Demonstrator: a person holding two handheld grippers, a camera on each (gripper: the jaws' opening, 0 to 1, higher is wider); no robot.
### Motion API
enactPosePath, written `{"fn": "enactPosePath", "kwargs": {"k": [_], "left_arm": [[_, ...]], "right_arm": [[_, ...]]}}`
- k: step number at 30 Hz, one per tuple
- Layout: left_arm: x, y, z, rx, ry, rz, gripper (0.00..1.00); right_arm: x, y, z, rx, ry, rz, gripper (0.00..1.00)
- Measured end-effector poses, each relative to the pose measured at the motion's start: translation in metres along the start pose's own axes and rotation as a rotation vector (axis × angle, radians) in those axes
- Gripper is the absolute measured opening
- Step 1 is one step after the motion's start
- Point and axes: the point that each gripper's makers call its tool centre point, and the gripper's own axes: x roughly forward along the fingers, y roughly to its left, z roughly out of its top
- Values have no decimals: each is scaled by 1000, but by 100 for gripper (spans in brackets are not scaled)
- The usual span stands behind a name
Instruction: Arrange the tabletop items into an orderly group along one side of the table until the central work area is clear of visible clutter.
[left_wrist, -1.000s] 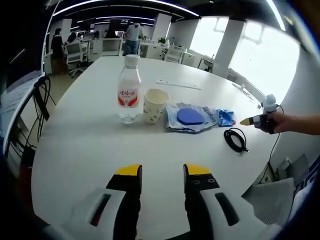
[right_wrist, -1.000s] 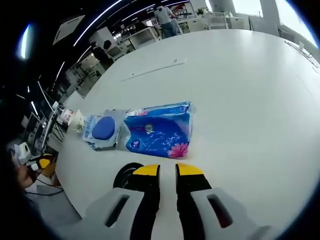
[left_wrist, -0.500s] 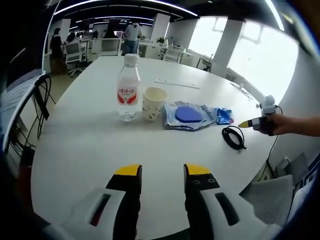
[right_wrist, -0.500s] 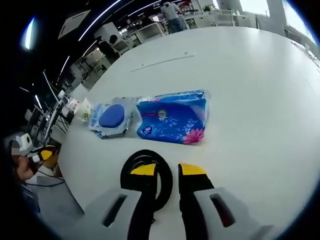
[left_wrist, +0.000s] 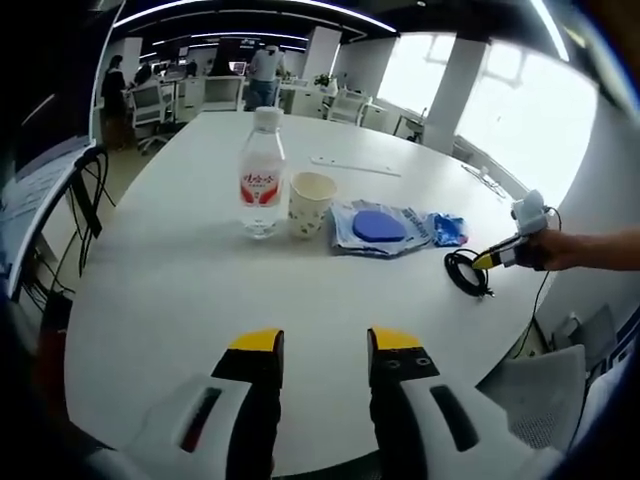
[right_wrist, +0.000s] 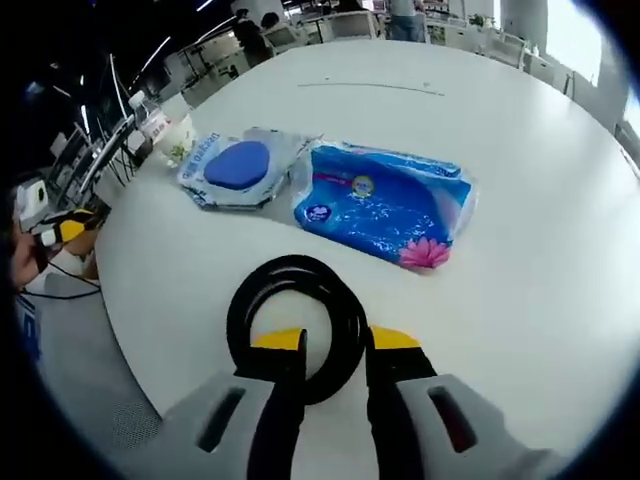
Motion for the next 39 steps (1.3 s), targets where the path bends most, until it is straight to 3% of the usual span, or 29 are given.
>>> {"fn": "enactPosePath", "kwargs": {"k": [9,22,39], "left_arm": [[-3,3,-3,-2,3,8,32],[-2,7,2,-3,-2,5,32],[2,9,0,-16,-1,0,31]], "right_arm": [[3,-10,-8,-82,48,-52,12],[3,-8,-8,-18,34,-60,6],[9,-1,15,-74,-7,-30,4]]}}
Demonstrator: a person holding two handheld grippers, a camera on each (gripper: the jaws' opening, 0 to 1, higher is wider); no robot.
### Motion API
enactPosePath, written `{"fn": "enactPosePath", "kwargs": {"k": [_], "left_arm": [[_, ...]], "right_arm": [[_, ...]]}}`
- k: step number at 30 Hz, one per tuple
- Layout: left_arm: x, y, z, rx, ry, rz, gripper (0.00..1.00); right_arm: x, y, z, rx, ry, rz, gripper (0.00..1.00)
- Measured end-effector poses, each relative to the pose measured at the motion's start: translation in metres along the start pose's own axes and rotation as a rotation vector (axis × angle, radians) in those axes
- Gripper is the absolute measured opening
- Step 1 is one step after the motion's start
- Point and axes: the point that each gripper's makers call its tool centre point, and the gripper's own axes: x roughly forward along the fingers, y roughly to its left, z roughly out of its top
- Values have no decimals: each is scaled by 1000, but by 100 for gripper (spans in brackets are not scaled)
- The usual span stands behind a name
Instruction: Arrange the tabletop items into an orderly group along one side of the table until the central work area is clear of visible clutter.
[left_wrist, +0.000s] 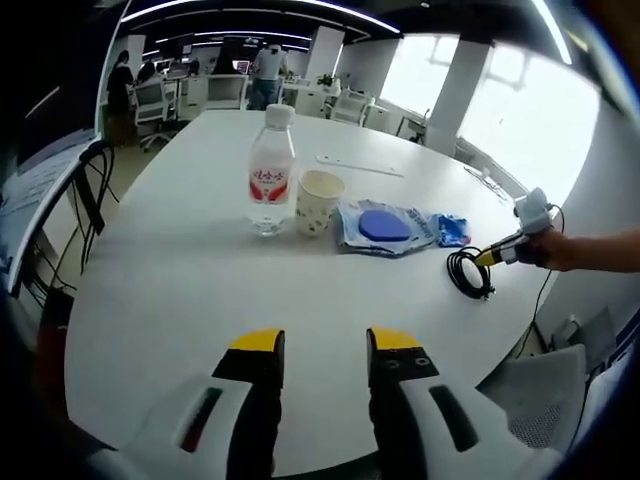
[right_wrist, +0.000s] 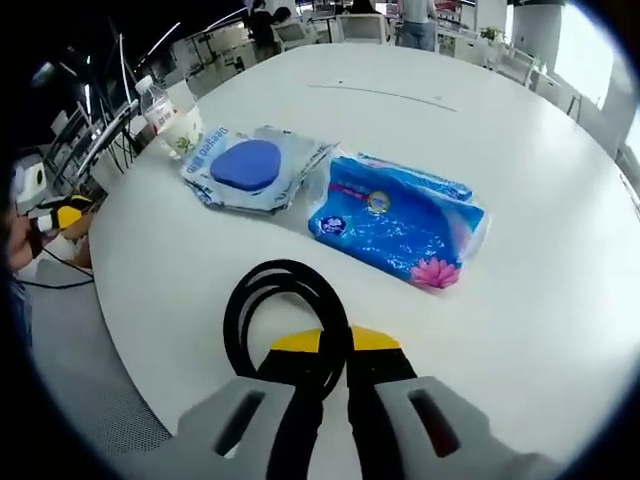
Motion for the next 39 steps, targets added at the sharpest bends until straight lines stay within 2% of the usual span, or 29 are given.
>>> {"fn": "enactPosePath", "kwargs": {"k": [9,16,26,32,39], "left_arm": [[0,-1,1,2,-2,-3,32],[-2,0,1,-1,-7,1,32],[-4,3,1,-4,-7,5,32],[-2,2,3,0,-10,1,32],[-1,2,6,4,-13,-2,32]], "right_arm": [[4,14,21,-19,-30,24,4],[9,16,28,-11,-31,29,5],[5,28,28,-22,-20,33,5],[9,25,29,-19,-17,48,6],[9,19,32,-54,-27,42,6]]}}
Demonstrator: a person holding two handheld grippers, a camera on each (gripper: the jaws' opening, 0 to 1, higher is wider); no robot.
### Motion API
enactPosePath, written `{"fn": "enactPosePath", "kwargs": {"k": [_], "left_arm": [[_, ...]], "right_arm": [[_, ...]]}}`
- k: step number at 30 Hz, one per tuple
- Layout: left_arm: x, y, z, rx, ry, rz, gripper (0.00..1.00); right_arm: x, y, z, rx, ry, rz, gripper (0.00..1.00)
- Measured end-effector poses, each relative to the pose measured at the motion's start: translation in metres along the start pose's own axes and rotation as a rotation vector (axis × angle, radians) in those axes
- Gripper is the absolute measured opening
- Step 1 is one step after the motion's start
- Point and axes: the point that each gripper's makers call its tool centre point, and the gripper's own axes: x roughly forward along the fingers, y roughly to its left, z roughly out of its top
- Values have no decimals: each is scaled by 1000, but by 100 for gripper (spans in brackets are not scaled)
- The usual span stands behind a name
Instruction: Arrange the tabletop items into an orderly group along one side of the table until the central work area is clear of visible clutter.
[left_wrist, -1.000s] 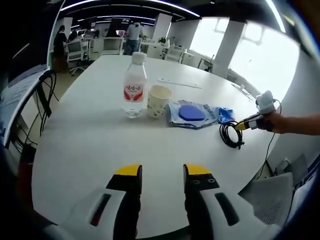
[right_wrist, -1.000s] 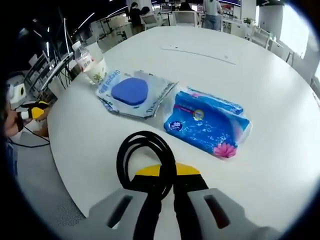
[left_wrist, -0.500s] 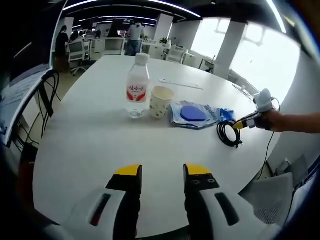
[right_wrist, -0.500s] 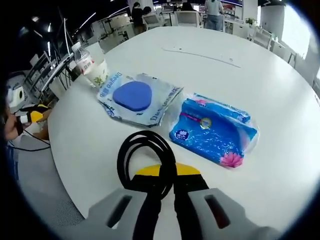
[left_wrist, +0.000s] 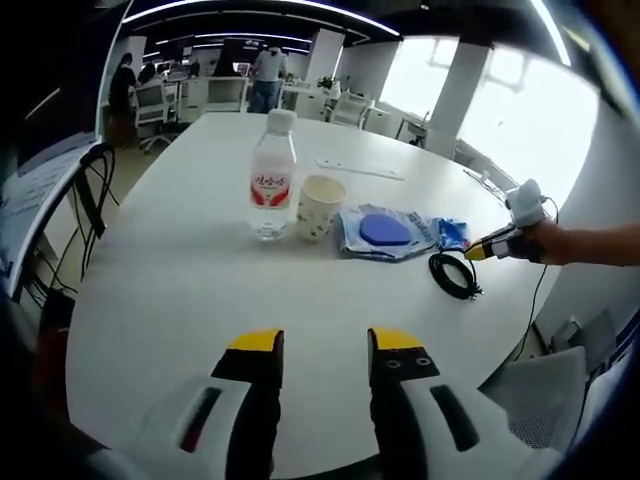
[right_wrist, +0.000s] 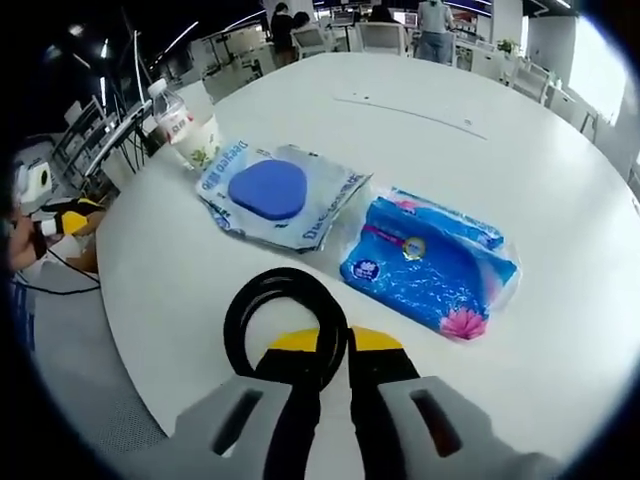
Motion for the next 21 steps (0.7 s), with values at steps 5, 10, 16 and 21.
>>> {"fn": "enactPosePath", "kwargs": {"k": [5,10,16,21], "left_arm": [[1,-1,3,0,-4,-3,32],[2,-2,5,2,-10,-5,33],[3,-3,8,19,-13,-8,33],[3,-4,9,28,-14,-11,33]], "right_arm": [[-2,-3,2,-13,-4,-5,4],[-5,-2,2,-21,-4,-3,4],[-15,1,5,-16,-43,7,7],[-27,6,8,-9,-101,16,11]]}}
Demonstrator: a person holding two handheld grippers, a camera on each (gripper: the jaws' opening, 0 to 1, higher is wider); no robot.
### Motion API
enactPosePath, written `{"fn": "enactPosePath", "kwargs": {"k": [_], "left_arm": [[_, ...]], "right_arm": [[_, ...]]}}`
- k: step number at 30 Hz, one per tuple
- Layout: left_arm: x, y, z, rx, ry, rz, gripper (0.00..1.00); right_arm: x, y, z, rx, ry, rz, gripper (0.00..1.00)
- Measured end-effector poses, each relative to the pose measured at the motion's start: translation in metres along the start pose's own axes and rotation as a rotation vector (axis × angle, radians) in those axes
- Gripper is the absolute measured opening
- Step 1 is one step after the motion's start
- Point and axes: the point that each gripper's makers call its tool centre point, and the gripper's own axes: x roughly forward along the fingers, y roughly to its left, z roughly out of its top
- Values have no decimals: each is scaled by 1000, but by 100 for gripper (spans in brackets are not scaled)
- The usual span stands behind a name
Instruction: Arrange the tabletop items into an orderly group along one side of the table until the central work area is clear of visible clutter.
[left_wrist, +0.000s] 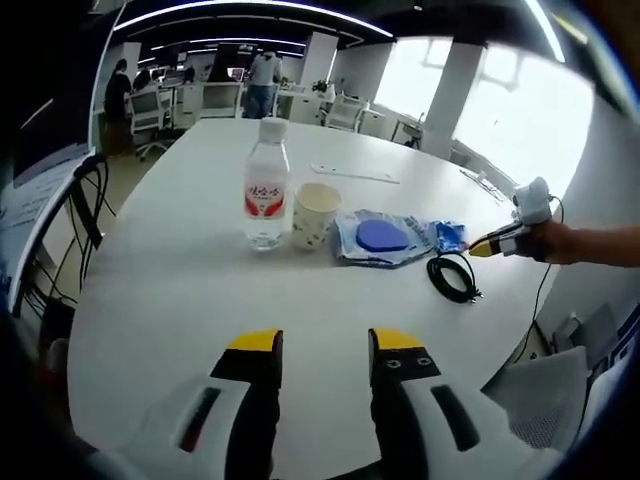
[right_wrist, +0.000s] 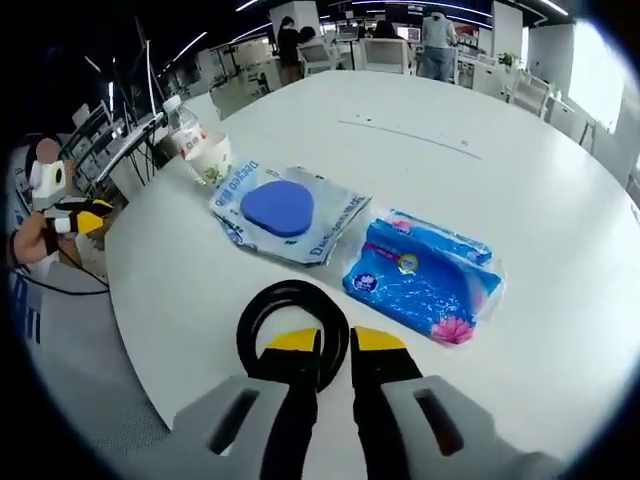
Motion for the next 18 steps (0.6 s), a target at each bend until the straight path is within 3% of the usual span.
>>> {"fn": "enactPosePath", "kwargs": {"k": [13,18], "left_arm": [[-1,2,4,21,-6,-13,35],[-2,2,4,36,-5,-15,35]], "right_arm": [[-45,21,18,47,-140,11,17],[-55,18,22,72,-186,20,19]]}}
